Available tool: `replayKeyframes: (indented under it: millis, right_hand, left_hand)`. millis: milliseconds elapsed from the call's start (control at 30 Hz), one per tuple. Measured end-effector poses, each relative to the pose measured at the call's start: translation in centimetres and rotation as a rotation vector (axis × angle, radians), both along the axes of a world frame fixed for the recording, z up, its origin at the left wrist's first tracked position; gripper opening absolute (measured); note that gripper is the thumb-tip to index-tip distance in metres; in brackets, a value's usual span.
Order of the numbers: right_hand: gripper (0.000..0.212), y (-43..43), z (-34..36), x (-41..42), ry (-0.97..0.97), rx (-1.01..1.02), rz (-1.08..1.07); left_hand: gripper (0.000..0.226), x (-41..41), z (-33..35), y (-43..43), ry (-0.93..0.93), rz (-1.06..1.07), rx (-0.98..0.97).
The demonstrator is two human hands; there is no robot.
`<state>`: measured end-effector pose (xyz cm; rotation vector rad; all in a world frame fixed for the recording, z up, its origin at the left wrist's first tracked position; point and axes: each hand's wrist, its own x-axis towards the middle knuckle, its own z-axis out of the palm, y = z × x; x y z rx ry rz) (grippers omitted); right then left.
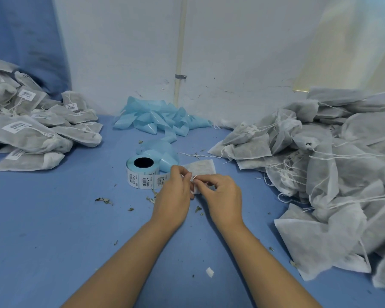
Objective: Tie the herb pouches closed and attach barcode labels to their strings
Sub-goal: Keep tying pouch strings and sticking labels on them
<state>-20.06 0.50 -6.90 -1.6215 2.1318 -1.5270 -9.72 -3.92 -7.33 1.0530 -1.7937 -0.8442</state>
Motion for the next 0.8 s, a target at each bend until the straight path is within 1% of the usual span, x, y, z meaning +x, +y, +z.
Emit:
replayKeyframes:
  millis: [133,233,300,367,467,600,667,800]
  right_hand:
    - [0.007,-0.2,-0.2,0.0,0.061,0.012,-0.016]
    - [0.006,-0.3,-0.2,0.2,0.048,-0.022,0.007]
    - [0.006,-0.3,-0.1,0.2,-0.004,-0.048,0.028]
    - [0.011,-0.3,-0.1,0.4,-0.081,-0.069,0.035]
    - [0.018,-0.2,-0.1,0.9,-0.196,-0.100,0.051]
    - [0.018,-0.3,0.2,1.4,-0.362,-0.087,0.090]
    - [0.018,-0.3,0.4,1.3,-0.459,-0.084,0.113]
    - [0.014,-0.4,0.8,1.0,-0.707,-0.045,0.159]
  left_hand:
    - [0.014,0.0,-0.1,0.3,-0.148,0.014,-0.109]
    - [0.013,0.0,0.1,0.5,-0.166,0.070,-0.180]
    - [0.010,0.1,0.3,0.7,-0.068,0.035,-0.143]
    - [0.008,0.1,0.6,0.8,0.076,-0.049,-0.071]
    - [0.010,0.1,0.7,0.8,0.240,-0.163,0.028]
    - [0.013,0.0,0.8,0.7,0.447,-0.187,0.141]
    - [0.013,-0.1,0.8,0.5,0.475,-0.184,0.168]
    - [0.014,-0.1,0.6,0.2,0.417,-0.171,0.125]
